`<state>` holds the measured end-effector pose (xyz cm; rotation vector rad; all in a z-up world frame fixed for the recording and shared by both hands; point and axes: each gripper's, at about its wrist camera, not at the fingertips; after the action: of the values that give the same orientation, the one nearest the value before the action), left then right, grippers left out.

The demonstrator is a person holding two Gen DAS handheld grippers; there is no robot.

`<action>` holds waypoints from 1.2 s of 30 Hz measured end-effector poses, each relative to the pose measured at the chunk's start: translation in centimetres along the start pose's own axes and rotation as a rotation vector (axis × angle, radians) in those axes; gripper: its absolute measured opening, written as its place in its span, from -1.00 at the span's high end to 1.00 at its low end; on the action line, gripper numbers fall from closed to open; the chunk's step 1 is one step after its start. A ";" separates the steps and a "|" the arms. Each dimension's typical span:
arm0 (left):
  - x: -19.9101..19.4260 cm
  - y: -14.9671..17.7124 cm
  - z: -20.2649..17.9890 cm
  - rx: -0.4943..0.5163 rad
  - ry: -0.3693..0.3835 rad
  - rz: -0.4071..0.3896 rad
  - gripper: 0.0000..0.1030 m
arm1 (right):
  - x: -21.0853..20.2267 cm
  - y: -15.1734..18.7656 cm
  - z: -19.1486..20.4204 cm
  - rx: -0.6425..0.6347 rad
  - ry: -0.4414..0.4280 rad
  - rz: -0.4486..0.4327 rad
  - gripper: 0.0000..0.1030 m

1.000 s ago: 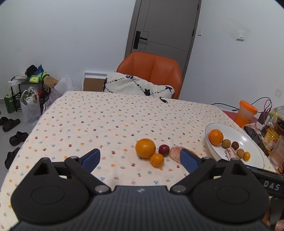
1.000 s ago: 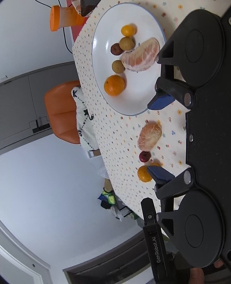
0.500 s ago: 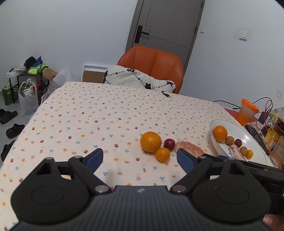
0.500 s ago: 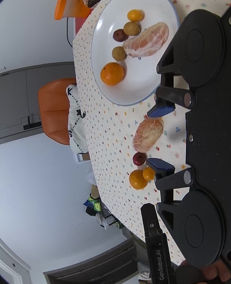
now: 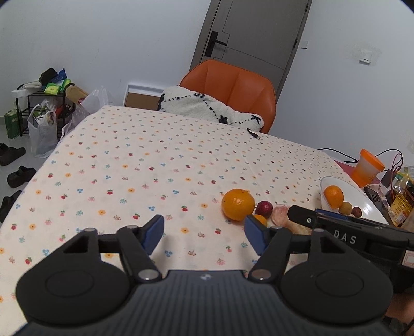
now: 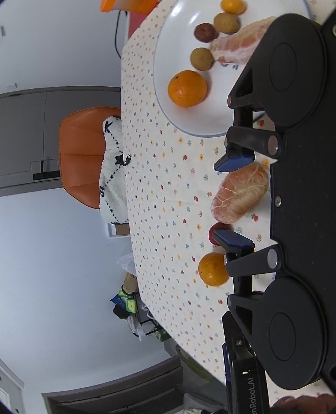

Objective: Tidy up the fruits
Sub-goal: 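Grasp the netted pomelo segment with the right tool while the left tool approaches a small tangerine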

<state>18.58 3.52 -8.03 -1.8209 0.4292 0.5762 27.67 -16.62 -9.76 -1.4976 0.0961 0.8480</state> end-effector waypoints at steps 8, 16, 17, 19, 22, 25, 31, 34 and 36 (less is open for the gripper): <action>0.8 0.0 -0.1 -0.009 0.006 0.010 -0.15 | 0.8 -0.2 -0.3 -0.025 -0.002 0.032 0.04; 1.4 0.1 -1.2 -0.001 0.034 0.021 0.19 | -0.3 0.4 -0.1 -0.025 -0.027 0.039 0.17; 1.6 0.1 -1.4 0.000 0.037 0.023 0.22 | -0.6 0.5 -0.1 -0.019 -0.034 0.041 0.22; 1.7 0.2 -1.6 0.002 0.046 0.022 0.29 | -0.9 0.6 -0.4 0.008 -0.065 0.054 0.25; 1.8 0.3 -1.9 0.002 0.053 0.020 0.30 | -1.5 0.9 -0.4 0.018 -0.075 0.056 0.29; 2.1 0.3 -2.2 0.005 0.057 0.026 0.30 | -2.0 0.9 -0.3 0.013 -0.062 0.036 0.29; 2.7 0.3 -2.9 0.019 0.077 0.033 0.38 | -1.7 0.8 0.0 -0.033 -0.026 0.025 0.27; 3.1 0.3 -3.4 0.021 0.088 0.042 0.38 | -1.8 0.7 0.1 -0.048 -0.015 0.020 0.27; 3.3 0.5 -3.7 0.029 0.097 0.048 0.38 | -1.8 0.7 0.0 -0.052 -0.014 0.024 0.27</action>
<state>21.67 -0.13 -9.35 -1.8194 0.5454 0.5138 26.00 -17.51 -9.41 -1.5421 0.0826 0.8860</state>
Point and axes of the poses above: each gripper's, at about its wrist camera, not at the fingertips, and x roughly the way its jaws point, z to its left, y to its underside, and after that the axes turned 1 degree about z, right-handed
